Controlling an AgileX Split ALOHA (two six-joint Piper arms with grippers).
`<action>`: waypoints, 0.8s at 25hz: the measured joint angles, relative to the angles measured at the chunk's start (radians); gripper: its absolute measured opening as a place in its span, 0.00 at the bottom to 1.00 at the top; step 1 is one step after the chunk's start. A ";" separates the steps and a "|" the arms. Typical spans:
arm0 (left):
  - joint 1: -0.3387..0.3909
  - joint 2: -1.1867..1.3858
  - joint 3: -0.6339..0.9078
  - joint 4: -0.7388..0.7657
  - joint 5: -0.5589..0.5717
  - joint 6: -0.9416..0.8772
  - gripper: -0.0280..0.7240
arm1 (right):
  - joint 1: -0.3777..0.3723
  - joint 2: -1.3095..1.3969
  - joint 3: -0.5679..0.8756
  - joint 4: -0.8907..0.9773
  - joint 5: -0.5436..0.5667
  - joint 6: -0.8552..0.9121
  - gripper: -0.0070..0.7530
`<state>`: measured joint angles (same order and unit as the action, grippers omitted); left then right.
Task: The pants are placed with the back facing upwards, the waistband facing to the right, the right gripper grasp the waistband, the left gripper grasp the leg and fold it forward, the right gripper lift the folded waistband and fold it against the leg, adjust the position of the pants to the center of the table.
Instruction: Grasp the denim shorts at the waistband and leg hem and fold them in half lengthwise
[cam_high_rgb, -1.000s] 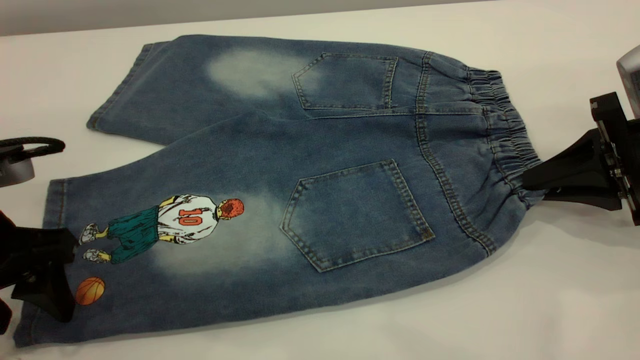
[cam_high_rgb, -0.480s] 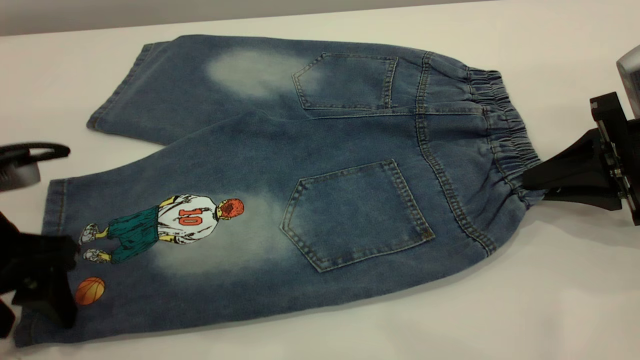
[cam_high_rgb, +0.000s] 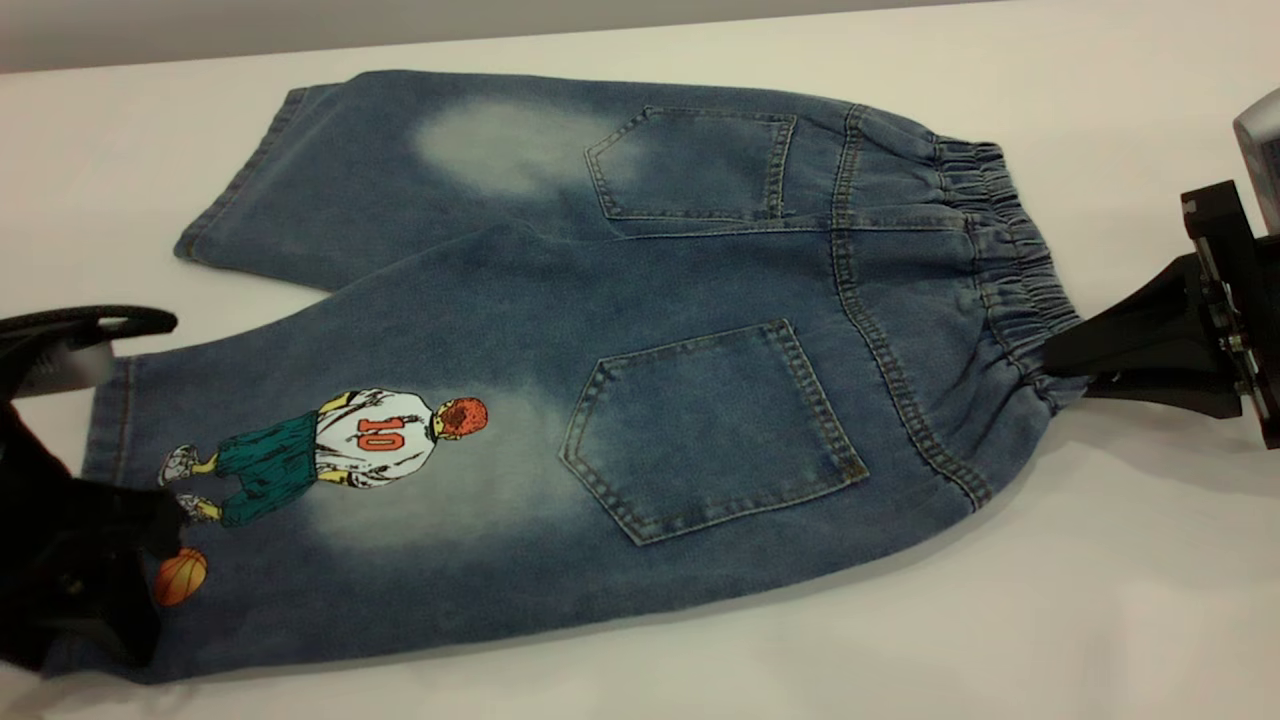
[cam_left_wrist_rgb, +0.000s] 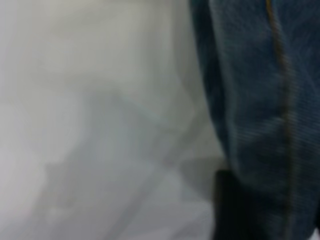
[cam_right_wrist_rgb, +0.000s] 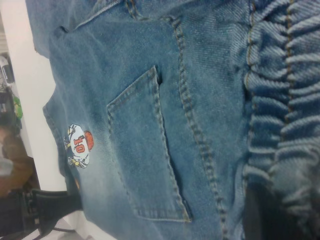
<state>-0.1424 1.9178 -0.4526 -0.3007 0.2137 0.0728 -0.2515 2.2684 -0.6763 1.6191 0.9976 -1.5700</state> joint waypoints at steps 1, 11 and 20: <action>0.000 0.001 0.000 0.000 -0.009 0.001 0.39 | 0.000 0.000 0.000 0.000 0.000 0.000 0.06; -0.001 -0.043 0.001 0.005 0.012 0.003 0.13 | 0.000 -0.017 0.000 -0.003 0.027 0.000 0.06; -0.001 -0.303 0.000 0.007 0.098 0.002 0.13 | 0.000 -0.104 0.001 -0.004 0.095 0.000 0.06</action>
<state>-0.1431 1.6144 -0.4521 -0.2935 0.3115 0.0752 -0.2515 2.1646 -0.6755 1.6153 1.0928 -1.5700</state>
